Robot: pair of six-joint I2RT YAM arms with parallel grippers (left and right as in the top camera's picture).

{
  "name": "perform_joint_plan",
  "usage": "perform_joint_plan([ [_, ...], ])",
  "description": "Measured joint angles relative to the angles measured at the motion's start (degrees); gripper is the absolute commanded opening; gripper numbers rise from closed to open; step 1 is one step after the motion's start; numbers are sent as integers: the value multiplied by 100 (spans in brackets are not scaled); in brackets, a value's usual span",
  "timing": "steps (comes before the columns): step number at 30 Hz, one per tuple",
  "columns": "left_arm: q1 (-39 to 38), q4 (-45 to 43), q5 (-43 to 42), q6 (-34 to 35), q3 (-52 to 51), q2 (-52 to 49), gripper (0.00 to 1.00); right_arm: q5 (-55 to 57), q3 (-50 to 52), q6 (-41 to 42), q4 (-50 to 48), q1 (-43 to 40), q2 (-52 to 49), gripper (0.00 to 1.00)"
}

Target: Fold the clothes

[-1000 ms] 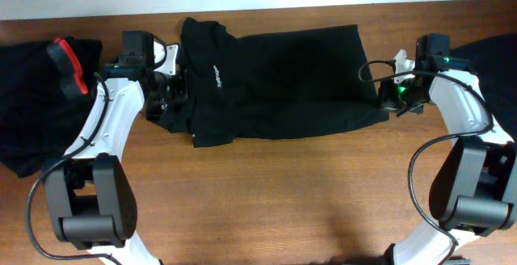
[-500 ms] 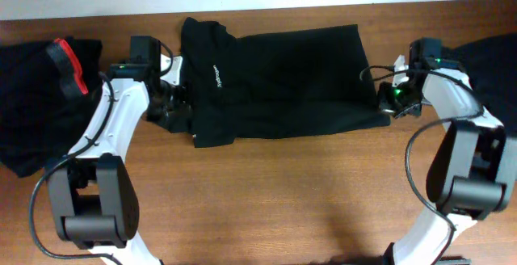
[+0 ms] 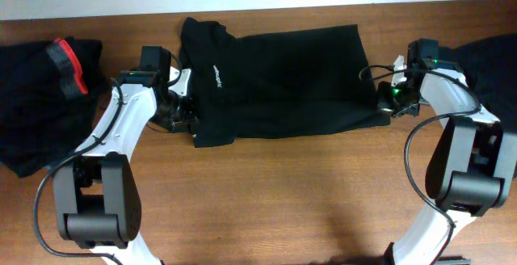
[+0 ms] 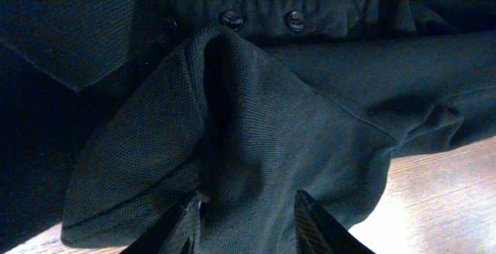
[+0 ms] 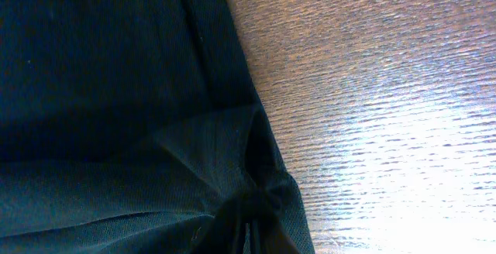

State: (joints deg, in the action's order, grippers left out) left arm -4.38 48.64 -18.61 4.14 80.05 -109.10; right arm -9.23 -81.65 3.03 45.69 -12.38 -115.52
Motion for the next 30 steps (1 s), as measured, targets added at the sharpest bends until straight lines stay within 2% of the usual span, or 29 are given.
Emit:
perform_joint_plan([
  [5,-2,-7,0,0,-146,0,40,0,0,2,13,0,0,4],
  [6,-9,-15,0,0,-199,0,34,0,0,0,13,0,0,4],
  [8,-20,-72,-2,-15,-321,0,8,0,0,2,13,0,0,4],
  [9,-24,-105,-7,13,-358,0,0,0,0,2,15,0,0,4],
  [12,-39,-472,-317,-2,-444,0,0,2,0,4,42,0,0,4],
  [18,-9,-1655,-1816,37,-435,0,0,20,0,7,98,0,0,4],
  [24,361,-2090,-1943,385,-400,0,0,20,0,2,114,0,0,4],
  [26,468,-2168,-1764,498,-398,0,6,20,0,4,116,0,0,4],
  [28,505,-2238,-1513,579,-398,0,24,20,0,4,116,0,0,4],
  [30,496,-2350,-1241,654,-398,0,27,20,0,2,114,0,0,4],
])
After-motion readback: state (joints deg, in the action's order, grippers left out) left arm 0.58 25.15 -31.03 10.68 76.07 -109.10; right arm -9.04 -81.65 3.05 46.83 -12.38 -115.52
